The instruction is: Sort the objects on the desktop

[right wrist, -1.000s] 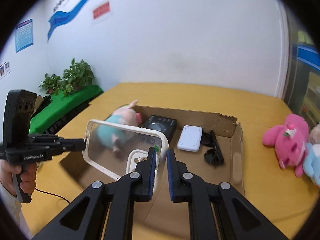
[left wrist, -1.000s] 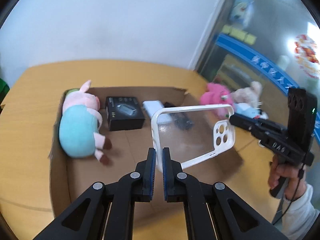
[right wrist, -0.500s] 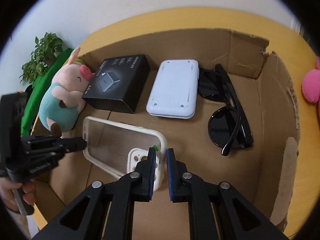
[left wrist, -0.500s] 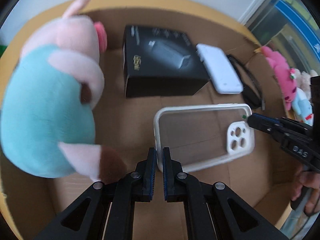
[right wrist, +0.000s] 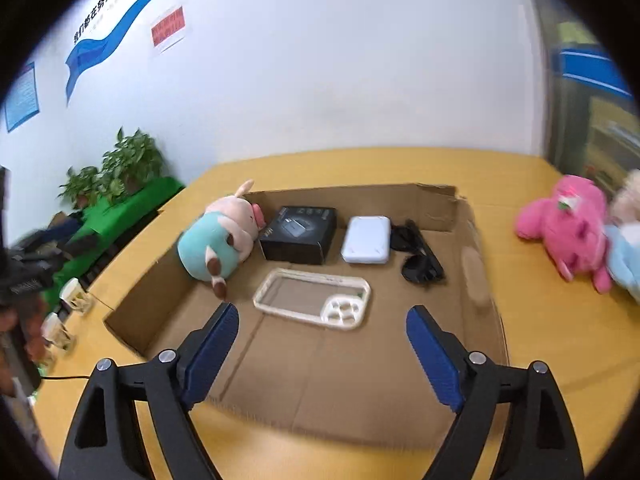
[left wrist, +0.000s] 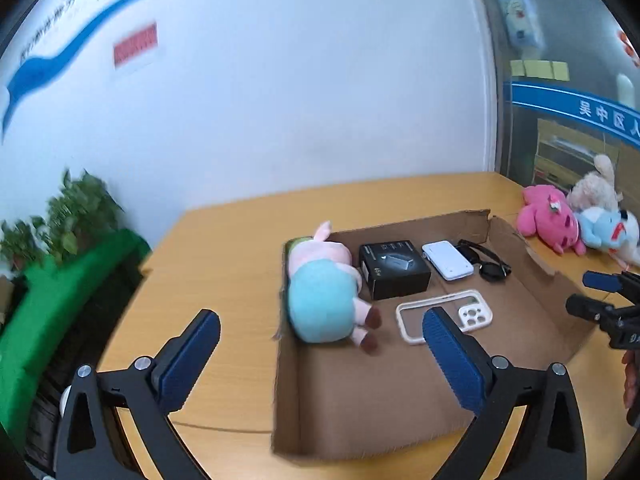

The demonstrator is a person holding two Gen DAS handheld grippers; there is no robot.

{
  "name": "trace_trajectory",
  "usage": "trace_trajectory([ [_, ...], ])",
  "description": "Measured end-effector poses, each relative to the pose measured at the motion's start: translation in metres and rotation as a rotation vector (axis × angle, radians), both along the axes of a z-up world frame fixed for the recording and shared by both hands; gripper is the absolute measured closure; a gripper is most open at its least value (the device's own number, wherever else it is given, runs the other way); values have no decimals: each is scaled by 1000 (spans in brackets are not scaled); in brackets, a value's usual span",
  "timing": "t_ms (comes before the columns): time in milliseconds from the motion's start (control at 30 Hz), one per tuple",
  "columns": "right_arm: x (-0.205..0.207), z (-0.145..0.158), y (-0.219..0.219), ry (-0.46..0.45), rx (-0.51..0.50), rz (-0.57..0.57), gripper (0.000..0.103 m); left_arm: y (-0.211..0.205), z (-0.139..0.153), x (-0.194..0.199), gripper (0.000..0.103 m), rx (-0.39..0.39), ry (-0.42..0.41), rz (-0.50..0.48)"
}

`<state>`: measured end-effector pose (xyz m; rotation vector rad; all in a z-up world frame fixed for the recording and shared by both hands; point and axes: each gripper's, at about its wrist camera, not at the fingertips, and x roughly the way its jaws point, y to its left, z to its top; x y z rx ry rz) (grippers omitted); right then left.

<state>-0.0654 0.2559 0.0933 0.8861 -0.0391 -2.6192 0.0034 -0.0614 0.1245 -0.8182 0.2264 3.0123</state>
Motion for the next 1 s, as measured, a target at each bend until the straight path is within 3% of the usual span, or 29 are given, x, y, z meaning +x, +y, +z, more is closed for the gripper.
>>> trace_trajectory([
  [167,26,-48,-17,83,79,-55,17,22,-54,8,1,61,-14,10],
  [300,31,-63,-20,143,96,-94,17,33,-98,6,1,135,13,86],
  [400,36,-66,-18,182,83,-109,16,37,-117,6,1,120,45,127],
  [500,36,-70,-16,203,74,-110,13,43,-125,9,0,62,90,135],
  [900,36,-72,-16,207,69,-114,8,41,-123,6,0,68,79,117],
  [933,35,-72,-16,204,70,-118,1,41,-124,5,0,66,74,117],
  [1000,33,-73,-15,197,69,-125,0,42,-124,6,0,65,74,117],
])
